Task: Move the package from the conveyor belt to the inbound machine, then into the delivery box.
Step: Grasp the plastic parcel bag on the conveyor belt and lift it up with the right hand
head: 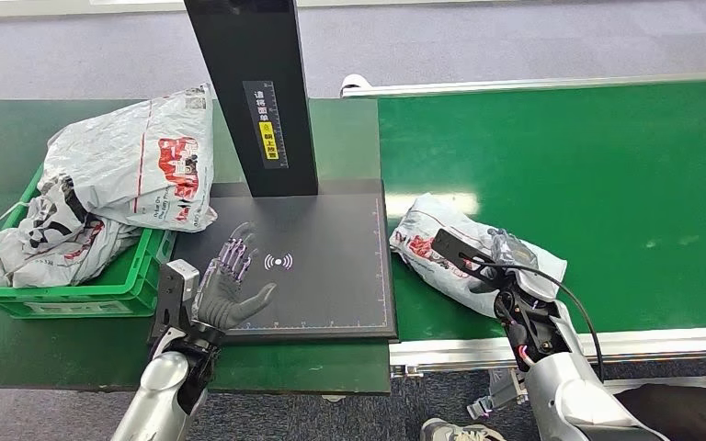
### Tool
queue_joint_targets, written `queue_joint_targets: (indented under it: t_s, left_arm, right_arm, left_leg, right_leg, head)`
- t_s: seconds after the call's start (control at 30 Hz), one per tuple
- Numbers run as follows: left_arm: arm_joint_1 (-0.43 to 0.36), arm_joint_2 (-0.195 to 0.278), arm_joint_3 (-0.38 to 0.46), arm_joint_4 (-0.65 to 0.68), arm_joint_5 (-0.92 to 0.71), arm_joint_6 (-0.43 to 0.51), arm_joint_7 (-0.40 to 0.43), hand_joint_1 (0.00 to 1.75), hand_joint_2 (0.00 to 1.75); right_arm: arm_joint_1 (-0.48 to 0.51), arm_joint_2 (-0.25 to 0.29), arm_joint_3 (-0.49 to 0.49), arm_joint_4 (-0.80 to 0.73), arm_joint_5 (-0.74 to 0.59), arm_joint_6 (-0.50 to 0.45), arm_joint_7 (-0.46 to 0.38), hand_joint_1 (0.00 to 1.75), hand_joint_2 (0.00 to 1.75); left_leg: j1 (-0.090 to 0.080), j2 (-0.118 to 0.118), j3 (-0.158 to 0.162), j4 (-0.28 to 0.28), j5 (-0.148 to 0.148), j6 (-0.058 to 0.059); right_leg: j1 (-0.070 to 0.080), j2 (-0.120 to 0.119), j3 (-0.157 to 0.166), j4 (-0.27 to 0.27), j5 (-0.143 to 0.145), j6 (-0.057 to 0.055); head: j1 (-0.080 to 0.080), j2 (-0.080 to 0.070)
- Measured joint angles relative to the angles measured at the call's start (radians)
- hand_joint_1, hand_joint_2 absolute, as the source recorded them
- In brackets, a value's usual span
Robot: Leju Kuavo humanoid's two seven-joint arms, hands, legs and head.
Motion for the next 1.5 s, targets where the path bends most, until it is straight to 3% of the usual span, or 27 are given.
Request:
queue_joint_targets:
  t_s: [0.47, 0.63, 0.73, 0.83, 0.97, 1.1, 1.5]
  left_arm:
    - [0.000, -0.001, 0.001, 0.000, -0.014, 0.006, 0.000, 0.00, 1.75]
    - [-0.004, -0.001, 0.001, 0.000, -0.014, 0.003, 0.000, 0.00, 1.75]
    - [-0.008, -0.001, 0.002, 0.000, -0.014, 0.003, 0.000, 0.00, 1.75]
    - [-0.011, -0.001, 0.002, 0.000, -0.016, 0.004, 0.000, 0.00, 1.75]
    - [-0.013, -0.001, 0.004, 0.000, -0.023, 0.014, -0.001, 0.00, 1.75]
    - [-0.014, -0.001, 0.005, 0.001, -0.024, 0.015, -0.002, 0.00, 1.75]
    - [-0.014, -0.003, 0.008, 0.001, -0.026, 0.018, -0.003, 0.00, 1.75]
  right_arm:
    - [-0.004, 0.001, 0.000, 0.010, -0.001, 0.014, -0.003, 0.00, 1.75]
    - [-0.007, 0.000, 0.000, 0.024, -0.012, 0.028, -0.012, 0.13, 1.75]
    - [-0.010, -0.001, 0.000, 0.034, -0.018, 0.037, -0.021, 0.32, 1.75]
    - [-0.014, -0.002, 0.000, 0.044, -0.022, 0.041, -0.024, 0.73, 1.75]
    - [-0.019, -0.002, -0.001, 0.055, -0.027, 0.042, -0.027, 1.41, 1.75]
    - [-0.024, -0.003, -0.002, 0.064, -0.029, 0.044, -0.035, 1.54, 1.75]
    - [-0.028, -0.003, -0.003, 0.081, -0.031, 0.052, -0.039, 1.59, 1.75]
  left_leg:
    - [0.000, 0.000, 0.000, 0.000, 0.000, 0.000]
    - [0.000, 0.000, 0.000, 0.000, 0.000, 0.000]
    - [0.000, 0.000, 0.000, 0.000, 0.000, 0.000]
    - [0.000, 0.000, 0.000, 0.000, 0.000, 0.000]
    - [0.000, 0.000, 0.000, 0.000, 0.000, 0.000]
    - [0.000, 0.000, 0.000, 0.000, 0.000, 0.000]
    - [0.000, 0.000, 0.000, 0.000, 0.000, 0.000]
  right_leg:
    - [0.000, 0.000, 0.000, 0.000, 0.000, 0.000]
    - [0.000, 0.000, 0.000, 0.000, 0.000, 0.000]
    - [0.000, 0.000, 0.000, 0.000, 0.000, 0.000]
    - [0.000, 0.000, 0.000, 0.000, 0.000, 0.000]
    - [0.000, 0.000, 0.000, 0.000, 0.000, 0.000]
    - [0.000, 0.000, 0.000, 0.000, 0.000, 0.000]
    - [0.000, 0.000, 0.000, 0.000, 0.000, 0.000]
  head:
    - [0.000, 0.000]
    - [0.000, 0.000]
    - [0.000, 0.000]
    - [0.000, 0.000]
    - [0.000, 0.000]
    - [0.000, 0.000]
    - [0.000, 0.000]
